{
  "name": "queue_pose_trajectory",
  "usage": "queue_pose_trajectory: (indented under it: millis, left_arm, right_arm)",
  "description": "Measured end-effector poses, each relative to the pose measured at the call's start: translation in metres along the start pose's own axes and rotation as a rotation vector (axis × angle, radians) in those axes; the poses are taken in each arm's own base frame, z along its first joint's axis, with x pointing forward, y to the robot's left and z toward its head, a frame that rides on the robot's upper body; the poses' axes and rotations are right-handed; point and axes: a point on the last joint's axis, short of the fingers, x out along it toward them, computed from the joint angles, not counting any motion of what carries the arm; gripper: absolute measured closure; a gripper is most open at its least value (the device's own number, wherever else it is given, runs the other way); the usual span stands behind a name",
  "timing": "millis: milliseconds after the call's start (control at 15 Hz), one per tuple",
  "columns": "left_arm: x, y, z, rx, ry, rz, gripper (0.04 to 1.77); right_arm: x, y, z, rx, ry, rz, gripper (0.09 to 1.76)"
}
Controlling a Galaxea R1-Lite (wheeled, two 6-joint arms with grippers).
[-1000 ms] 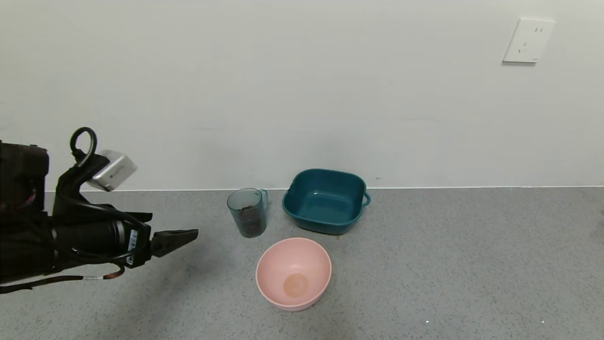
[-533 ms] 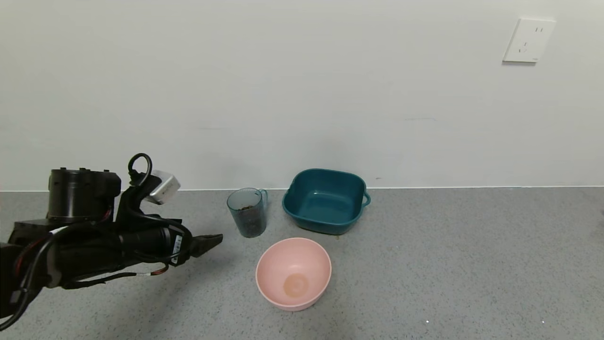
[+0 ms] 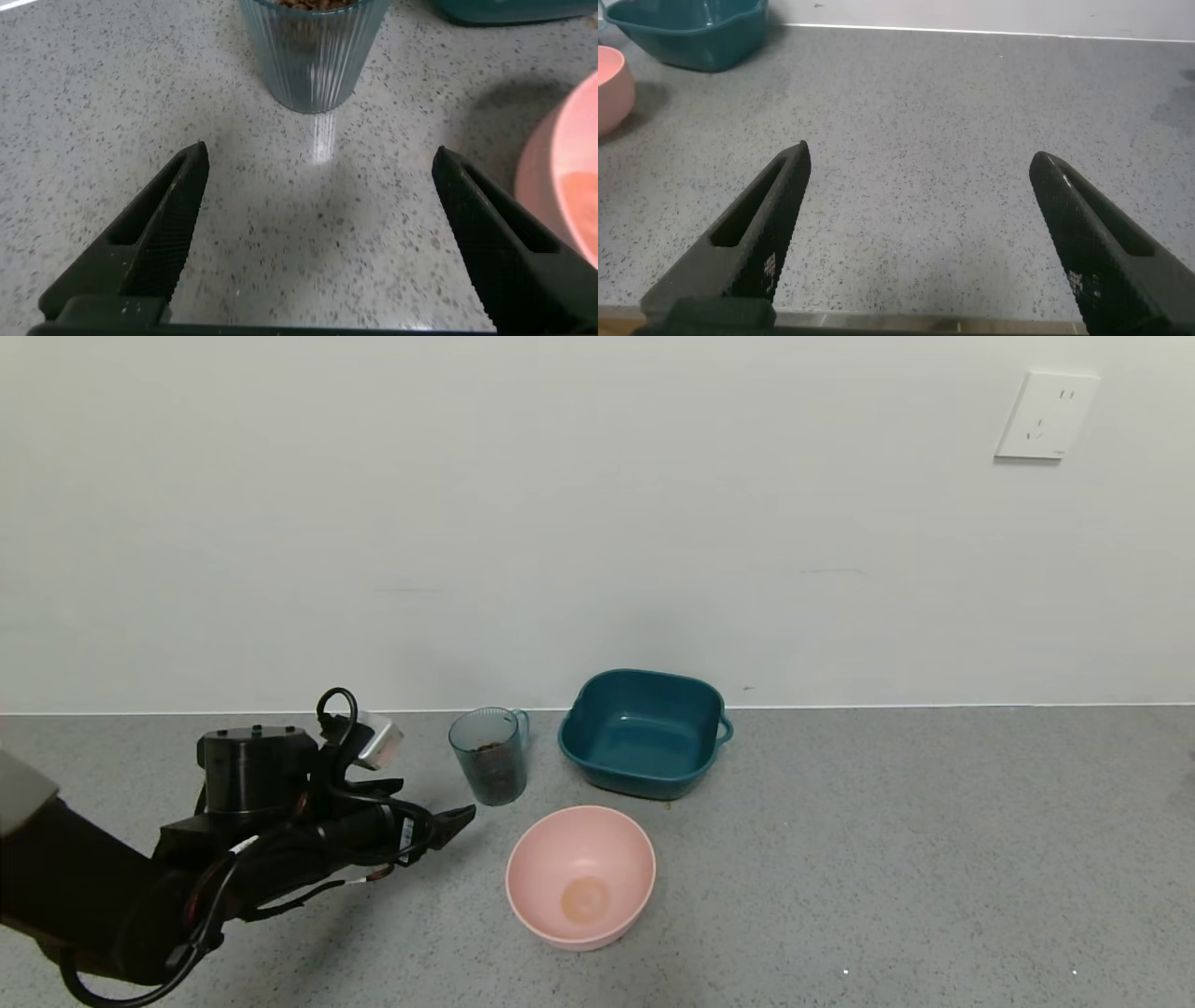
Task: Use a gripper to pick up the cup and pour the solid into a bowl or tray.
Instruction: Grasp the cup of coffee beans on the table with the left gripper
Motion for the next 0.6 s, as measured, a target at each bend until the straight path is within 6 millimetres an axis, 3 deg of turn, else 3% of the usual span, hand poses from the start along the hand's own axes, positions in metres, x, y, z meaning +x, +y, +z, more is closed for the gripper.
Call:
queue_pose_trajectory:
  millis: [600]
  left_arm:
    - [0.046, -0.005, -0.028, -0.011, -0.085, -0.015, 0.09]
  right_arm:
    - [0.000, 0.000, 0.000, 0.000, 0.000, 0.000, 0.14]
